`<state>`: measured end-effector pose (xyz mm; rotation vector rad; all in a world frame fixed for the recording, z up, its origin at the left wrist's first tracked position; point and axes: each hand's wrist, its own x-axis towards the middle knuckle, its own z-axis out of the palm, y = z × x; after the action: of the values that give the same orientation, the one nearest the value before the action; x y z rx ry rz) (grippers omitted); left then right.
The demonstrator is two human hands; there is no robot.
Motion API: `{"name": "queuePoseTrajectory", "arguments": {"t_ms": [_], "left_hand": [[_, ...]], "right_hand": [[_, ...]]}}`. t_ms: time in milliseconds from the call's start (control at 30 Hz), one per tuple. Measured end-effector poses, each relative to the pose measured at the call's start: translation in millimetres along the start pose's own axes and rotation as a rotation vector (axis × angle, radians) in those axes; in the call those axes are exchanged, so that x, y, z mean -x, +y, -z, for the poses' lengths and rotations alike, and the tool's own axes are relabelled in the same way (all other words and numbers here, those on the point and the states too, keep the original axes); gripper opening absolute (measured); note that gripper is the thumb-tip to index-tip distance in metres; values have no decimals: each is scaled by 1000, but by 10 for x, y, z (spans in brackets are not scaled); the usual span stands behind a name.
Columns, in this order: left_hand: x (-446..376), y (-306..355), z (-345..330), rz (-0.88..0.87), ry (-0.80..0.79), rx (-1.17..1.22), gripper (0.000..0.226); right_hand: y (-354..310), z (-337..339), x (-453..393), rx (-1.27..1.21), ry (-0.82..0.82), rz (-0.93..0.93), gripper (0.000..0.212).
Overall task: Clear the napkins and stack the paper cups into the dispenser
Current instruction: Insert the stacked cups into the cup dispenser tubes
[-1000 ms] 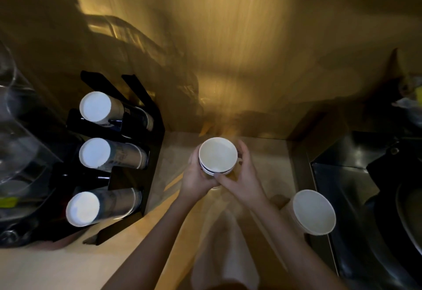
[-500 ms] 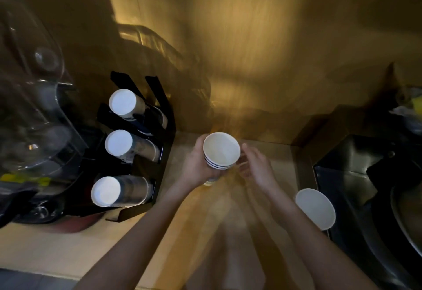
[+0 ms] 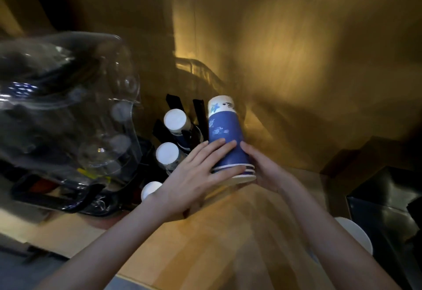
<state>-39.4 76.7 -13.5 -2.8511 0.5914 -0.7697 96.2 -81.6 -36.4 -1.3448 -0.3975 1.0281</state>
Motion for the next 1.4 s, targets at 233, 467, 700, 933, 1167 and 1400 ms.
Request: {"name": "queuePoseTrajectory", "arguments": {"t_ms": [233, 467, 700, 933, 1167, 1400], "left_hand": [[159, -387, 337, 247, 33, 193, 35], [-193, -896, 771, 736, 364, 511, 72], [-355, -1194, 882, 832, 350, 338, 66], [-373, -1240, 789, 865, 364, 360, 65], [-407, -1229, 510, 871, 319, 376, 64], [-376, -1177, 41, 927, 176, 454, 62]], "right_hand": [[-290, -485, -365, 317, 286, 491, 53], [-513, -836, -859, 622, 349, 674, 84], [-485, -852, -1161, 659, 264, 603, 82], [-501, -815, -1283, 696, 281, 589, 84], [-510, -691, -1314, 860, 403, 674, 78], [-486, -668, -1241, 904, 460, 718, 61]]}}
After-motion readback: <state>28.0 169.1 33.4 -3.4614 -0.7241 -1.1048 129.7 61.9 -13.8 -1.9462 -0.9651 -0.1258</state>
